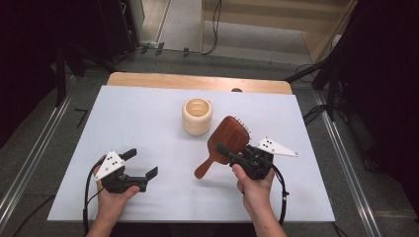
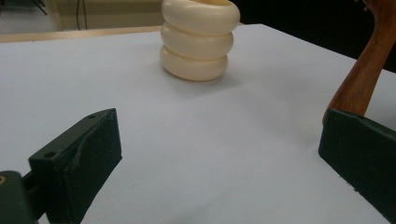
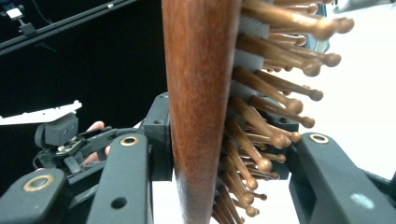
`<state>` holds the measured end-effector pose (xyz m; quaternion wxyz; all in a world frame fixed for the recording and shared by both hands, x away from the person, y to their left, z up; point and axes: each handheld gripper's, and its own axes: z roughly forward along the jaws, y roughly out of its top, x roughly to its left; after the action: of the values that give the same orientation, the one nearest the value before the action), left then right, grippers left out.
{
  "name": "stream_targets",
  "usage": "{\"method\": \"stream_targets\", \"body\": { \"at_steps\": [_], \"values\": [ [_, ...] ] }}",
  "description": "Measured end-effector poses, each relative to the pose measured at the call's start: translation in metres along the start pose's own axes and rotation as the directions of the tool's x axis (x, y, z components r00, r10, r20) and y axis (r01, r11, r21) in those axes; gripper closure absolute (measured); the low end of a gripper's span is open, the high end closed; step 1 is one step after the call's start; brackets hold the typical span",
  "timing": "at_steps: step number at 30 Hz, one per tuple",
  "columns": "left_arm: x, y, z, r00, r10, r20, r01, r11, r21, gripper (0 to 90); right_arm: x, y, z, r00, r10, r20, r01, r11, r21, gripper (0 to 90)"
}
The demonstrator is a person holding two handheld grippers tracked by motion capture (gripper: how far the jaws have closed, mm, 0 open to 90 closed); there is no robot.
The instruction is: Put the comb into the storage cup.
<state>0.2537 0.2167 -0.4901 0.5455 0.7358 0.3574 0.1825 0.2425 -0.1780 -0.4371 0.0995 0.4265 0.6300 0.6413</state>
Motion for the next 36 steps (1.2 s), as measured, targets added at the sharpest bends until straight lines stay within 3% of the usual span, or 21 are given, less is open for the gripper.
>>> {"method": "stream_targets", "body": {
  "at_steps": [18,28,36],
  "values": [
    [0.022,-0.007,-0.036,0.9971,-0.017,-0.074,0.017,0.9998,-0.011,0.0,-0.014,0.018,-0.005,0.9984,-0.017,0.053,0.018,1.0,-0.015,53.6],
    [0.038,-0.009,-0.059,0.9904,-0.051,-0.129,0.046,0.9983,-0.037,0.0,-0.019,0.024,-0.002,0.9976,-0.022,0.066,0.023,1.0,-0.011,53.6],
    [0.048,-0.011,-0.066,0.9863,-0.063,-0.152,0.056,0.9973,-0.047,0.0,-0.022,0.033,0.001,0.9972,-0.02,0.071,0.021,1.0,-0.015,53.6]
  ]
}}
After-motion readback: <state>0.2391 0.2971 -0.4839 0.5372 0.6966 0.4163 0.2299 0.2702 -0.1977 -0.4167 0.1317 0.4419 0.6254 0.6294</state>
